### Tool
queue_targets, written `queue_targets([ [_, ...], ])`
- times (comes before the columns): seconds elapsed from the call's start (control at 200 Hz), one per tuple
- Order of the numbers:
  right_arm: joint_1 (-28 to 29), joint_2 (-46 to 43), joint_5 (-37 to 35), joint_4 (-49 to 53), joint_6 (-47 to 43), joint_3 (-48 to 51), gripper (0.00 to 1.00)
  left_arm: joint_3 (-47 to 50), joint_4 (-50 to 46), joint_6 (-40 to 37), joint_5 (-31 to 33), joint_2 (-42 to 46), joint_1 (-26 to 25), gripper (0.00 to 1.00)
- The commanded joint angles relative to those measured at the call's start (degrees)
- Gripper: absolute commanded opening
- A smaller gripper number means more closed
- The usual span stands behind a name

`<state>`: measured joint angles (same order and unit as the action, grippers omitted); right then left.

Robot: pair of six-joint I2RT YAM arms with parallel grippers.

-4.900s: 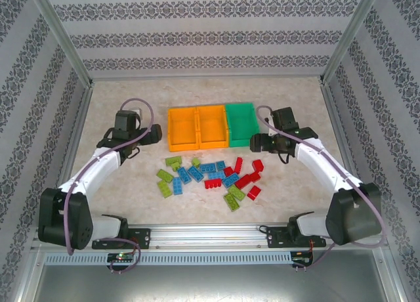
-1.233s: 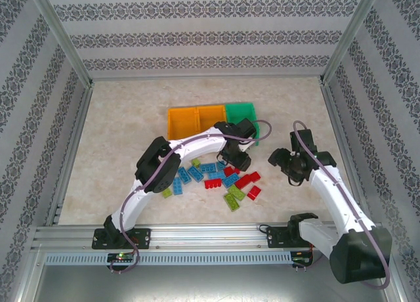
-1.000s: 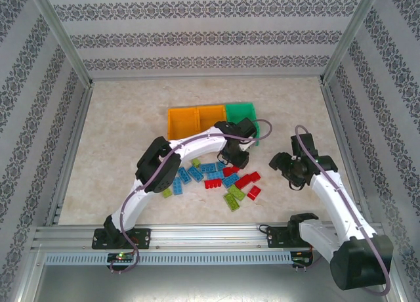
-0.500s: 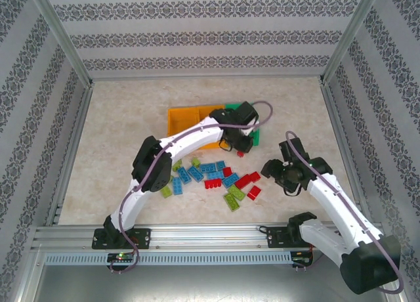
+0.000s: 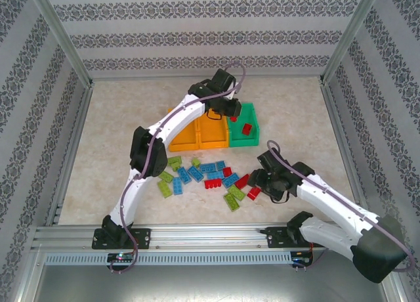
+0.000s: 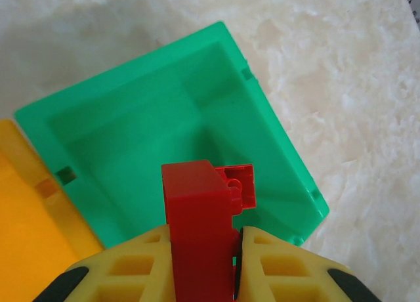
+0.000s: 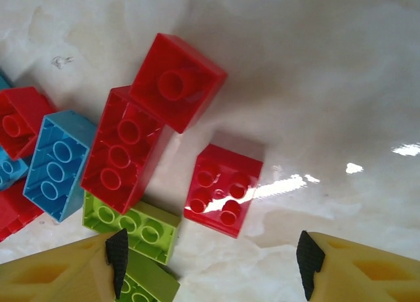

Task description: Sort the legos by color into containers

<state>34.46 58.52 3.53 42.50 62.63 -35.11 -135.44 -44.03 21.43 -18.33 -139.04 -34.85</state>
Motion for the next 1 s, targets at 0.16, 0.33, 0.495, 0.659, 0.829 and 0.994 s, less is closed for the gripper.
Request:
queue_targets([
  [0.16,2.6,4.8,-2.5,-5.4,3.9,1.0,0.71,-1.5,4.3,7.3,-2.1,-1.6,0.4,0.32],
  [0.33,3.6,9.3,-2.3,-5.8,3.7,-0.4,0.71,-1.4,4.3,8.0,-2.4,-1.7,0.7,0.47],
  [0.495,4.0,12.3,-2.3,-3.1,4.3,-1.5,0.67,-0.5,4.3,7.8,-3.0,0.2,0.7,0.53],
  [0.659,4.0,13.3,-2.9,-3.5,5.4,-1.2,0.67,2.8,5.6,6.6,-3.5,3.8,0.7,0.59],
  [0.829,4.0,16.8,-3.7,-2.0,5.0,-2.5,0.62,7.6,7.1,4.0,-3.2,7.8,0.7,0.61],
  [0.994,4.1,18.1,-4.9,-2.2,5.5,-1.8,0.53,11.3,7.4,1.6,-3.1,10.6,0.7,0.63],
])
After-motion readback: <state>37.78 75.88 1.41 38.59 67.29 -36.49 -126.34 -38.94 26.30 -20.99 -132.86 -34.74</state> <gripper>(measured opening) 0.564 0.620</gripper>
